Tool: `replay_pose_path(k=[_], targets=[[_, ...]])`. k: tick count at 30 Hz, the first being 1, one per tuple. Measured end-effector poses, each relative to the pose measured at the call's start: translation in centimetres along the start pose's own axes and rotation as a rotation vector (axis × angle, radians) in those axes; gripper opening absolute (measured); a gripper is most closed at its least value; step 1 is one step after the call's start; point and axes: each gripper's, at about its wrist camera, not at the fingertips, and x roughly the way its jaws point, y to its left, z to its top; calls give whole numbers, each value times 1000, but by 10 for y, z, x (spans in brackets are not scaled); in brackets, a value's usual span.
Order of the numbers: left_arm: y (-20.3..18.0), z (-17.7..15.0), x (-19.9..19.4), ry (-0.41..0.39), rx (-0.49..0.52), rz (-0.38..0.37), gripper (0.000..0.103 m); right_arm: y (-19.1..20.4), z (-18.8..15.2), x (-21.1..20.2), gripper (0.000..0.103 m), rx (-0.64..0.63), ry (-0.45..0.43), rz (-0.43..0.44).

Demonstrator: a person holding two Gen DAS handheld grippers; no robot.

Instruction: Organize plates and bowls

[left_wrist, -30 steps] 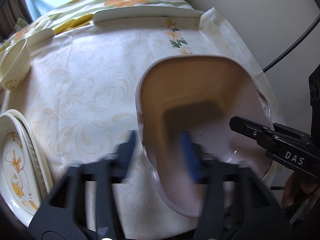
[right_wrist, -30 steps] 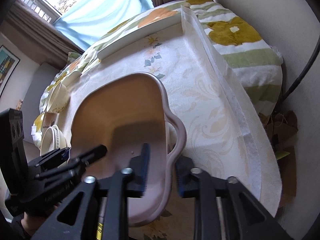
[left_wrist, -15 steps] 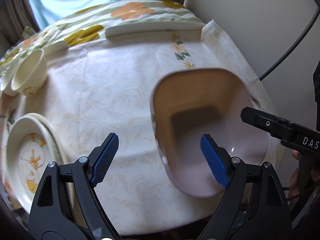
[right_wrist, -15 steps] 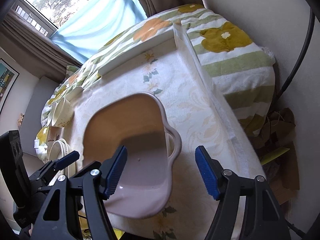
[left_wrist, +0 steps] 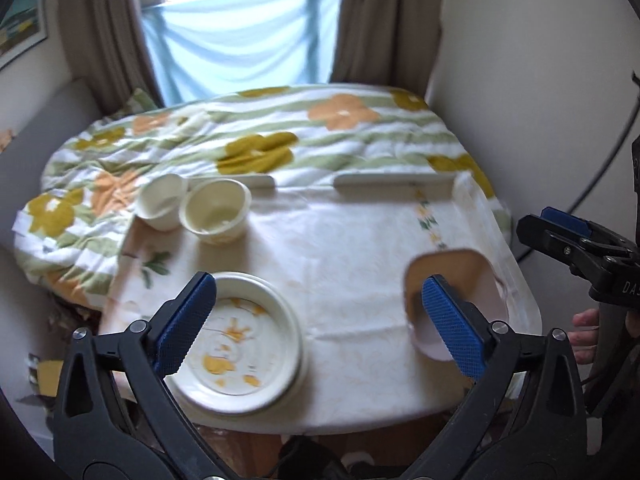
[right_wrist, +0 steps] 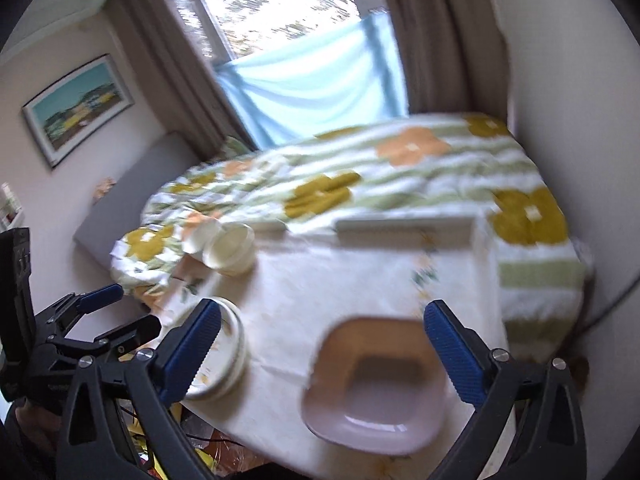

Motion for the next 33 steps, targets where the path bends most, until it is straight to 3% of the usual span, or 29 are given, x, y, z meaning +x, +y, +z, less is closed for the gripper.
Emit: replay_pose_path(k=[3, 7, 11, 16, 23, 26, 29, 31, 33], targets=[[30, 12, -6, -5, -41, 35, 102, 29, 21, 14, 101, -63, -11, 61], [71, 27, -1, 20, -78, 45, 102, 68, 49, 49, 101, -142, 76, 100], [117, 48, 21, 51, -129, 43, 102, 92, 71, 86, 101, -139, 126, 72], [167, 68, 72, 111, -179, 17, 102, 105, 94, 146, 101, -117, 185, 20], [218, 79, 174, 242, -251, -56, 100, 119, 102, 256, 101, -100, 359, -12], [230, 75, 212, 300, -278, -71, 87, 118, 97, 301, 99, -84, 428, -29], [238, 69, 246, 352, -313, -98, 69, 113, 87, 337, 80, -35, 500, -19], [240, 65, 265, 382, -325, -115, 44, 110, 80, 356, 71, -5, 537, -15], [241, 64, 278, 402, -332, -131, 31, 107, 73, 369, 57, 13, 565, -16]])
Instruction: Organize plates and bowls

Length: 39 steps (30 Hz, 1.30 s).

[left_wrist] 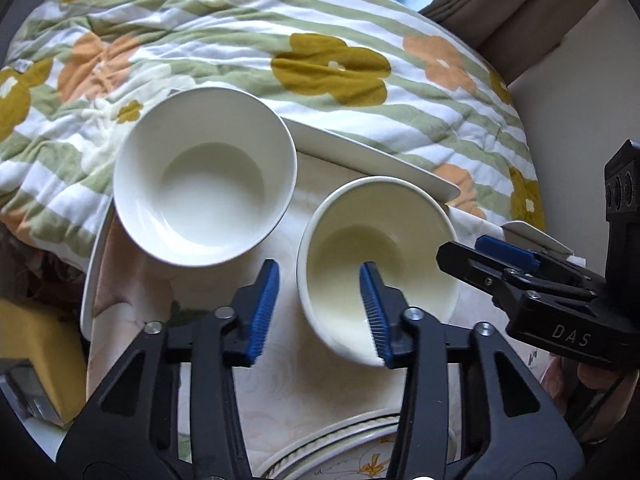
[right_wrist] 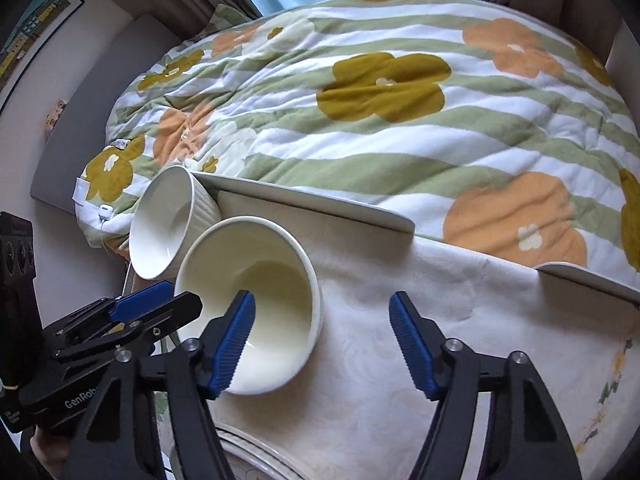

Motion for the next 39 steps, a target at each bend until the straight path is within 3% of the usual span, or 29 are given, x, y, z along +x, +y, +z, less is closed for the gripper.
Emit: replay_pose_path(k=[5, 7, 13, 29, 39], targets=[[1, 5, 17, 36, 20, -3, 21, 3, 1, 21, 33, 14, 49, 22], [0, 6, 21, 41, 31, 6, 19, 3, -1, 25, 32, 22, 56, 20], [5, 7, 24, 43, 50, 25, 10, 4, -8, 30, 14, 54, 64, 2], [-4, 4, 11, 12, 75, 62, 10, 16, -10, 26, 13, 42, 46, -34], [-31, 3, -15, -30, 115, 61, 10, 11, -15, -6, 13, 51, 1, -30]])
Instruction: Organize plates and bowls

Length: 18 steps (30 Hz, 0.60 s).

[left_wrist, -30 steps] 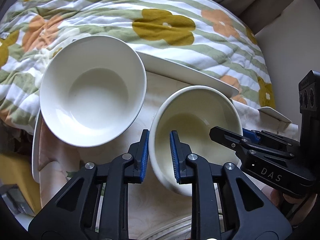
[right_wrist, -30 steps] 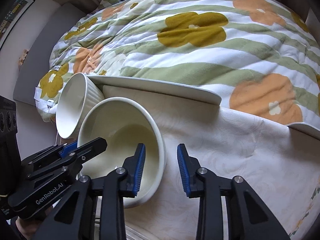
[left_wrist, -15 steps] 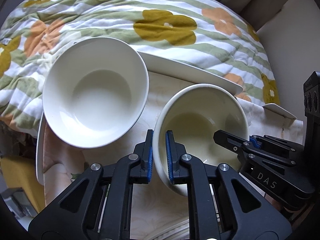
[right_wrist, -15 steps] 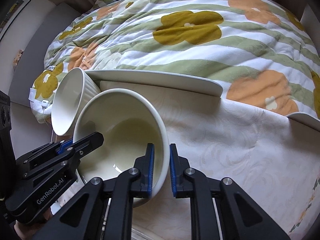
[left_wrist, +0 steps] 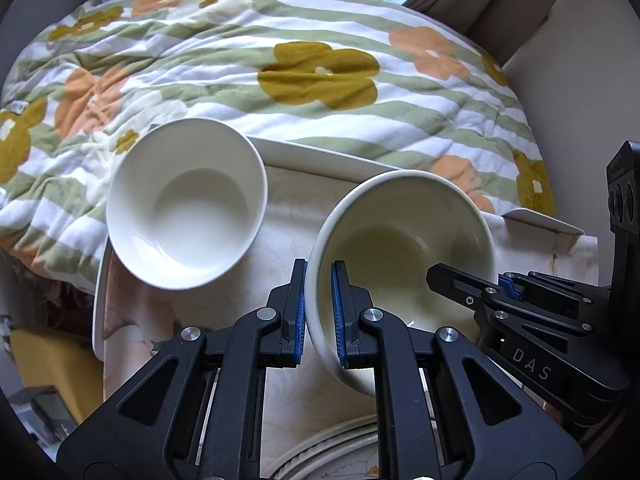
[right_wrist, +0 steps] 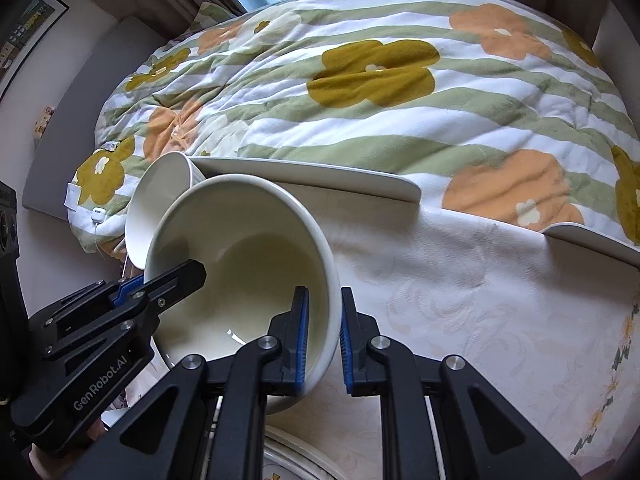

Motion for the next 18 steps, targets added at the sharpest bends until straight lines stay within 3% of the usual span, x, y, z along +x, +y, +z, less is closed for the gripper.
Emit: replay_pose_path(k=[8, 18], targets=[[-57, -13, -36, -54, 66, -8, 10, -29, -20, -55, 13, 12, -77, 11], [-167, -65, -75, -104, 141, -42, 10, -95, -82, -138, 13, 39, -150, -13]])
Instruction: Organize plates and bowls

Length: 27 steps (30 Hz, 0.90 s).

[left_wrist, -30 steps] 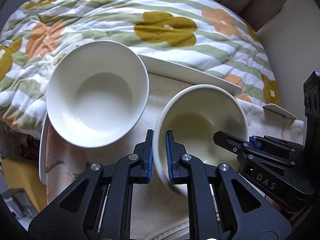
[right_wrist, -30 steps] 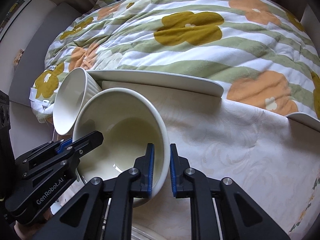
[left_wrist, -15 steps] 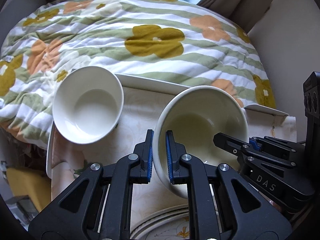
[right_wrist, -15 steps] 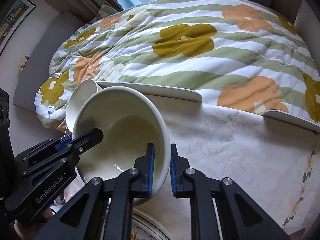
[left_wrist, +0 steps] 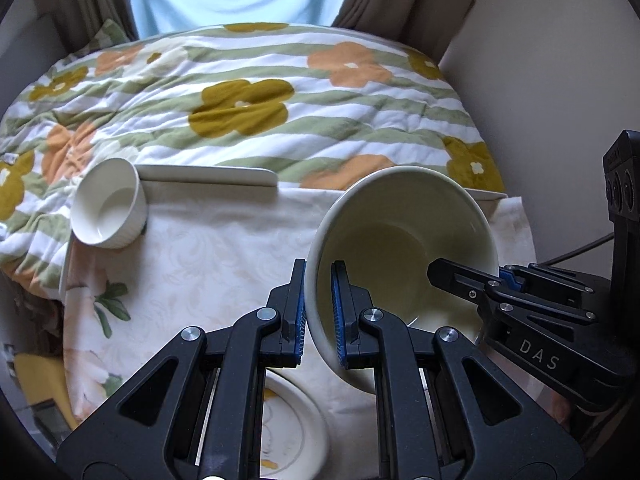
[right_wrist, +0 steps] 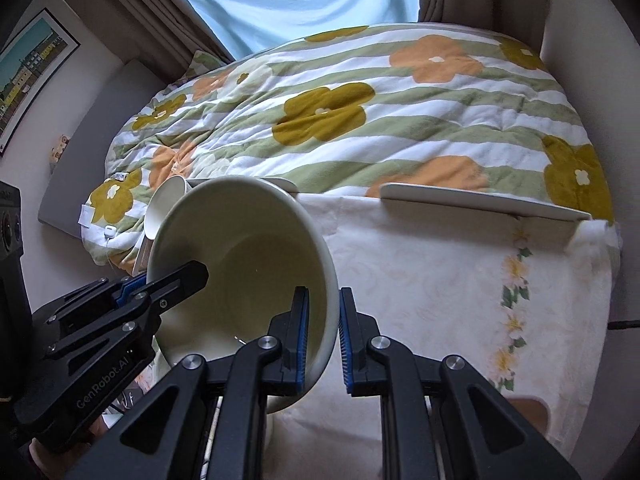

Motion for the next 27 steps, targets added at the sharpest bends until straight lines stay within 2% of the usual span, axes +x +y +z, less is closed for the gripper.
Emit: replay_pose_path(k=[7, 14, 19, 27], targets=[[-93, -45, -5, 10, 54, -48, 10, -64, -52, -51, 13, 47, -24, -43], [-157, -89, 10, 76, 71, -89, 10, -120, -101, -77, 13, 107, 3, -74], [-175, -107, 23, 137, 94, -84, 10, -141, -121, -75, 13, 165, 36, -63], [-167, -105, 47, 205, 149, -52, 10, -143, -134, -49, 13, 206, 69, -59]])
